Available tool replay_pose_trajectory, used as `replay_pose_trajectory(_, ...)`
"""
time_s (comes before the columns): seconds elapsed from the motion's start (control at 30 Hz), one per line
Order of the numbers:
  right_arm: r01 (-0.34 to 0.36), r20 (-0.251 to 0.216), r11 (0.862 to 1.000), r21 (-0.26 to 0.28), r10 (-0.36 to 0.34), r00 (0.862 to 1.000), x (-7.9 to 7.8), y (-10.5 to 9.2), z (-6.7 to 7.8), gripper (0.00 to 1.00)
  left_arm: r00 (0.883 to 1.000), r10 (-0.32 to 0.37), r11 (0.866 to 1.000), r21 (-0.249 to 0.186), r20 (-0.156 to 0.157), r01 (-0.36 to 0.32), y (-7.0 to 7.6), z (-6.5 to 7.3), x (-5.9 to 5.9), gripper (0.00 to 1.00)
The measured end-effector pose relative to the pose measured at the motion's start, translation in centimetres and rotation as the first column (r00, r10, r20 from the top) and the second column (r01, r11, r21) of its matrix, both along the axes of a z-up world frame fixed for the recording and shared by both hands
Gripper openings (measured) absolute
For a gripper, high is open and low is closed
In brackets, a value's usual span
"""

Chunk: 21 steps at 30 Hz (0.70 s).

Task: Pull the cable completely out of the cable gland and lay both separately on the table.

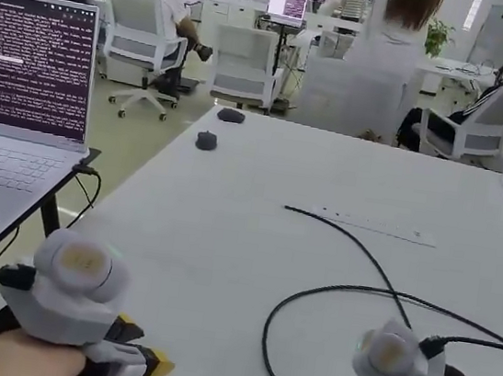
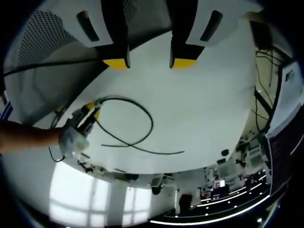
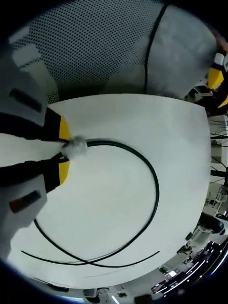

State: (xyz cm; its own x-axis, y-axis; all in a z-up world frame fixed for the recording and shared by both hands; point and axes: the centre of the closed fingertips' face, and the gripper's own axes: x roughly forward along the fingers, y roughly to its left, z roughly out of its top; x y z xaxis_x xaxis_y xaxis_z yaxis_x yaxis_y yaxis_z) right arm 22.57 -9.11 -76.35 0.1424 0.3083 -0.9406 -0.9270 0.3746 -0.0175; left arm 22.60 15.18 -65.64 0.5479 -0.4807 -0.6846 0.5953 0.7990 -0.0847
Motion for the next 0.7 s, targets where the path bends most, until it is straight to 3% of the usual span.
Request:
replay_pose_trajectory(0.1,0.004,0.003,0.999,0.041,-0.004,1.000,-0.2,0.6,1.1,0.12,1.000,-0.018,1.000,0.017,0.005,0.018,-0.2,0.0,-0.1,0.35)
replay_pose_trajectory(0.2,0.000,0.002,0.995,0.098,0.000,1.000,-0.8,1.7,3.0,0.12,0.994,-0.110,0.991,0.077,0.026,0.107,-1.0,0.1,-0.4,0.37)
replay_pose_trajectory(0.27,0.000,0.004,0.989,0.148,0.000,1.000,-1.2,2.6,4.2,0.12,0.976,-0.213,0.965,0.167,0.042,0.204,-1.6,0.2,-0.7,0.37)
replay_pose_trajectory(0.37,-0.006,0.004,0.980,0.198,0.005,1.000,-2.2,3.6,5.7,0.12,0.931,-0.360,0.897,0.295,0.054,0.330,-2.9,0.5,-1.3,0.38)
replay_pose_trajectory(0.4,-0.007,0.002,0.979,0.205,0.007,1.000,-2.5,3.9,6.0,0.12,0.919,-0.390,0.882,0.310,0.054,0.355,-3.4,0.6,-1.4,0.37)
replay_pose_trajectory(0.5,0.001,0.000,0.968,0.252,-0.001,1.000,-3.5,4.8,7.1,0.12,0.862,-0.503,0.820,0.344,0.053,0.457,-5.7,1.0,-1.9,0.36)
replay_pose_trajectory(0.57,0.008,0.000,0.960,0.280,-0.009,1.000,-4.1,5.3,7.8,0.12,0.824,-0.561,0.796,0.321,0.078,0.512,-8.1,1.5,-2.1,0.38)
replay_pose_trajectory(0.6,0.014,0.000,0.957,0.290,-0.015,1.000,-4.2,5.5,8.0,0.12,0.794,-0.601,0.777,0.301,0.090,0.553,-9.7,1.7,-2.4,0.38)
replay_pose_trajectory(0.63,0.021,0.002,0.954,0.300,-0.023,1.000,-4.3,5.7,8.2,0.12,0.785,-0.612,0.773,0.276,0.091,0.571,-10.6,1.6,-2.6,0.40)
replay_pose_trajectory(0.67,0.027,0.003,0.950,0.310,-0.029,1.000,-4.5,5.9,8.5,0.12,0.758,-0.645,0.752,0.258,0.095,0.607,-12.1,1.6,-2.9,0.40)
replay_pose_trajectory(0.7,0.033,0.004,0.947,0.320,-0.036,0.999,-4.6,6.1,8.7,0.12,0.731,-0.675,0.727,0.266,0.102,0.633,-12.9,1.6,-3.0,0.40)
